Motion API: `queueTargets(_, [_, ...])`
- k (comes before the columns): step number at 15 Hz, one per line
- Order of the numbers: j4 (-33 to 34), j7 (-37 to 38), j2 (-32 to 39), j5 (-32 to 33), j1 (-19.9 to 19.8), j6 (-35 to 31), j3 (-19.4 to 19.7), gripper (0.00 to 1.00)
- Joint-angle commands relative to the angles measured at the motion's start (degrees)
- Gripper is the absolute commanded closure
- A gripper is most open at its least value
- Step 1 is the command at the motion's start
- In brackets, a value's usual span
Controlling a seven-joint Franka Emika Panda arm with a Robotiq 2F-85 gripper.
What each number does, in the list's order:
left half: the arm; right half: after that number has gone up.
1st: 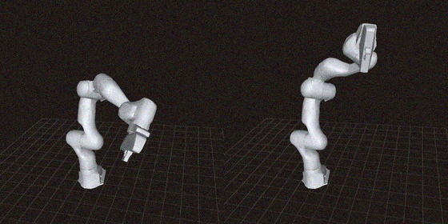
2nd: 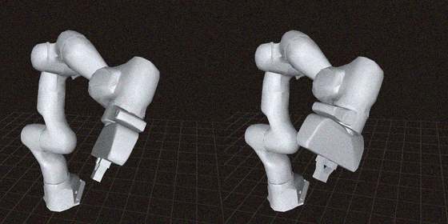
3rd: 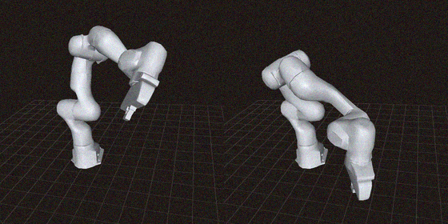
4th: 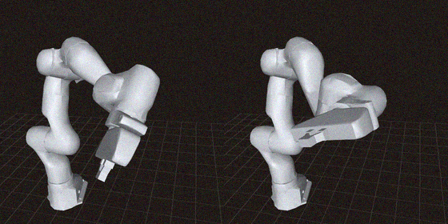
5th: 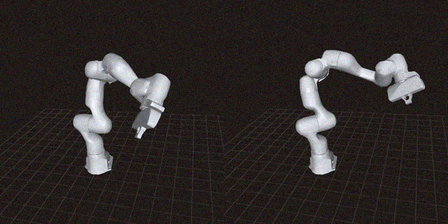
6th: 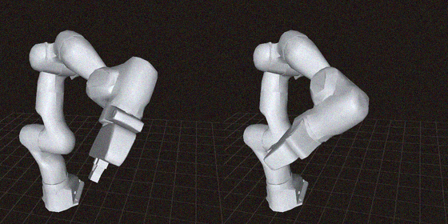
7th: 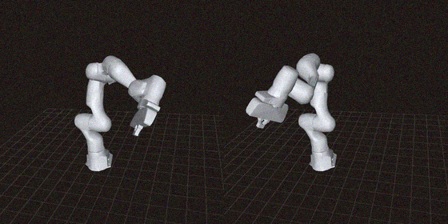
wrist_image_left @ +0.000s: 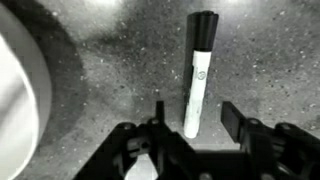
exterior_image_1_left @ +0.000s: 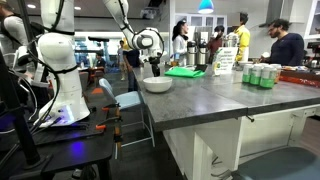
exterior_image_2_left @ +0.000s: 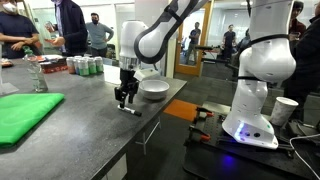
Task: Remove the marker from the bowl
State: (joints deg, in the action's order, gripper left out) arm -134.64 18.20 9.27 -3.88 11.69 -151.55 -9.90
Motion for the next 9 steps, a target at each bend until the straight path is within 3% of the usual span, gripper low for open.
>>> queueTargets(1, [-0.7,-0.7,-3.0,-1.1,-0.1,1.2,0.1,0.05])
queueTargets(2, [-0.6,1.1,-4.3,-0.1,0.1,3.0,0.5,0.00])
queueTargets(5, [-1.2,2.0,-9.7,-0.2,0.1,6.8,0.1,0.00])
queueTargets(9, [-0.8,7.2,-17.2,6.4,-1.2,13.8,-0.6,0.00])
